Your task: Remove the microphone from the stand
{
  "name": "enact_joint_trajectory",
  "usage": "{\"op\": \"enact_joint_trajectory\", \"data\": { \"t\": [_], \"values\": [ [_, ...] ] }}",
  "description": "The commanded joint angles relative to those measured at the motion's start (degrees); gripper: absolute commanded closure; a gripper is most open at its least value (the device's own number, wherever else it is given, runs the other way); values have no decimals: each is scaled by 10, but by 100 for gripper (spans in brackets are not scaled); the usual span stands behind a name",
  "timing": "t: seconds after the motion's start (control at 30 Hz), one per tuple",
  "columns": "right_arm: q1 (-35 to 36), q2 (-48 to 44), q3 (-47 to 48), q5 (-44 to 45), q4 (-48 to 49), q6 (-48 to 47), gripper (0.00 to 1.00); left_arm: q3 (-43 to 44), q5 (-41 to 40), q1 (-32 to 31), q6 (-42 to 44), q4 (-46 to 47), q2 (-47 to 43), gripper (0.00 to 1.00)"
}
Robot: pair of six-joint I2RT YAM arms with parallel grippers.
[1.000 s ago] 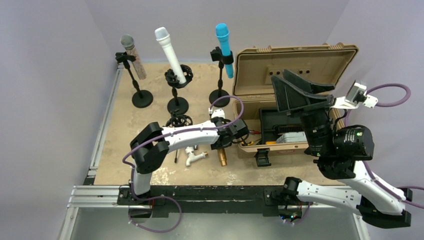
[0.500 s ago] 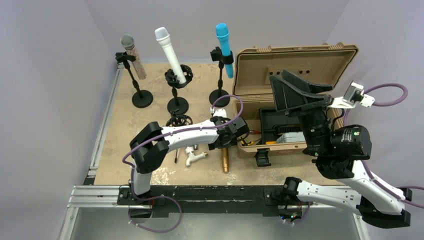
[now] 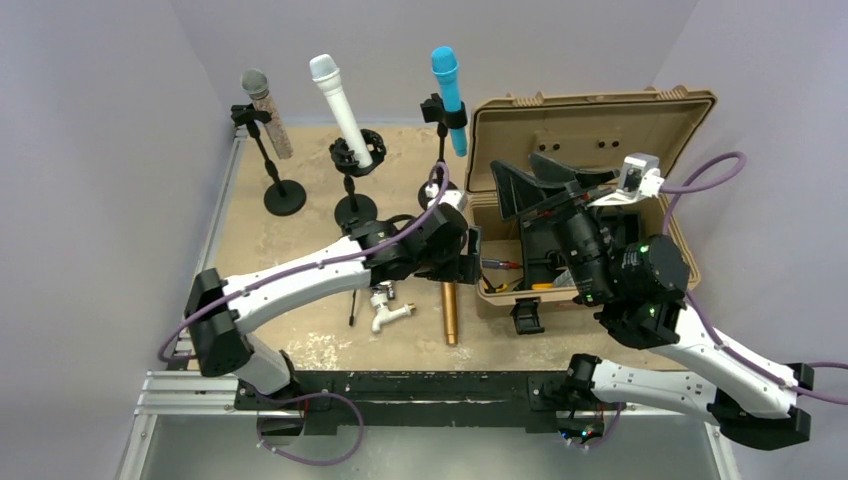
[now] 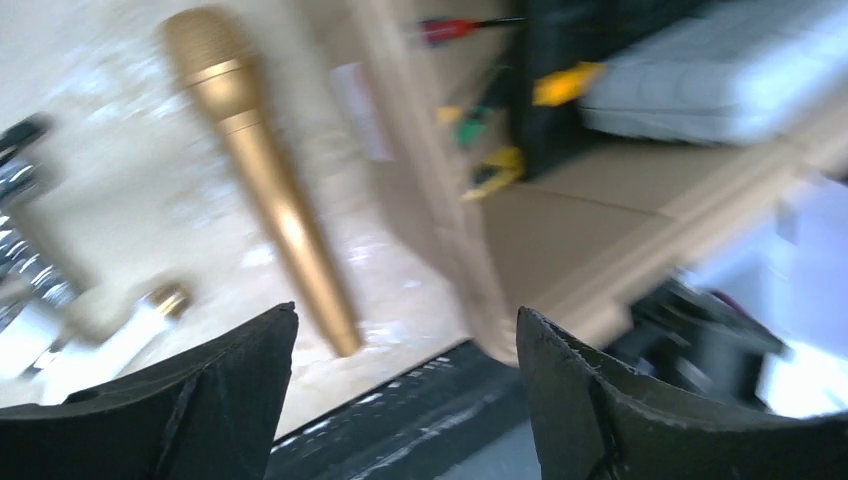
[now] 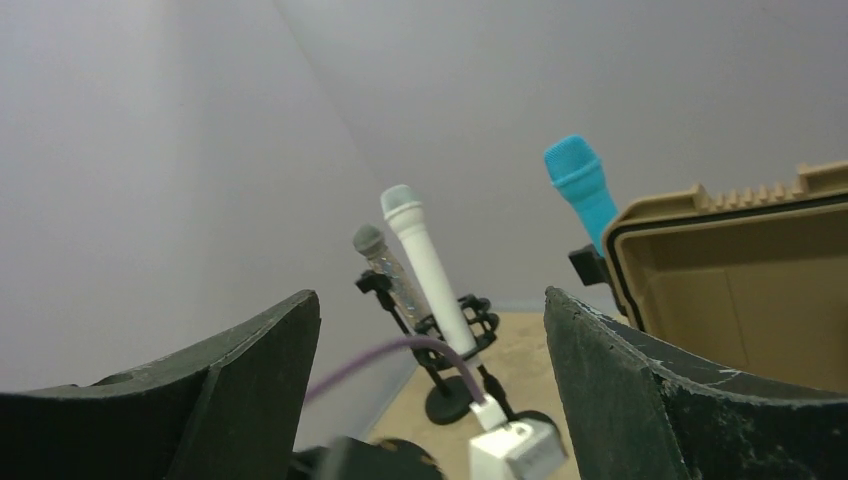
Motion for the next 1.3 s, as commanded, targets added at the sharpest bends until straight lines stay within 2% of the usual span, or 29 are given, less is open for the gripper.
{"op": "enact_joint_trajectory", "data": {
  "t": [0.0,0.13,0.27,0.43,0.57,0.63,0.73,0.83,0.97,1.27],
  "values": [
    [1,4,-14,74,-14,-43,19,1,175,-5,127,176,-74,21],
    [1,19,-30,91,-21,-56,18,19,198,-4,211,140,-148,20],
    [1,38,-44,72,-22,-54,17,52,153,0,297,63,-217,20],
    [-10,67,-53,13,-22,-45,17,54,-4,2,371,6,-312,19],
    [-54,104,-80,-116,4,-48,16,20,-129,2,425,16,-386,19],
    [-98,129,-88,-191,6,-33,15,16,-224,2,447,19,-411,19],
    [-123,169,-98,-278,19,-47,10,-10,-345,2,495,56,-444,19],
    [-102,219,-89,-325,14,-78,10,-53,-420,2,555,130,-478,18],
    [-49,286,-68,-274,0,-121,9,-63,-441,1,575,124,-492,18],
    [-46,374,-62,-343,73,-141,9,-124,-457,-5,595,153,-529,18]
  ]
}}
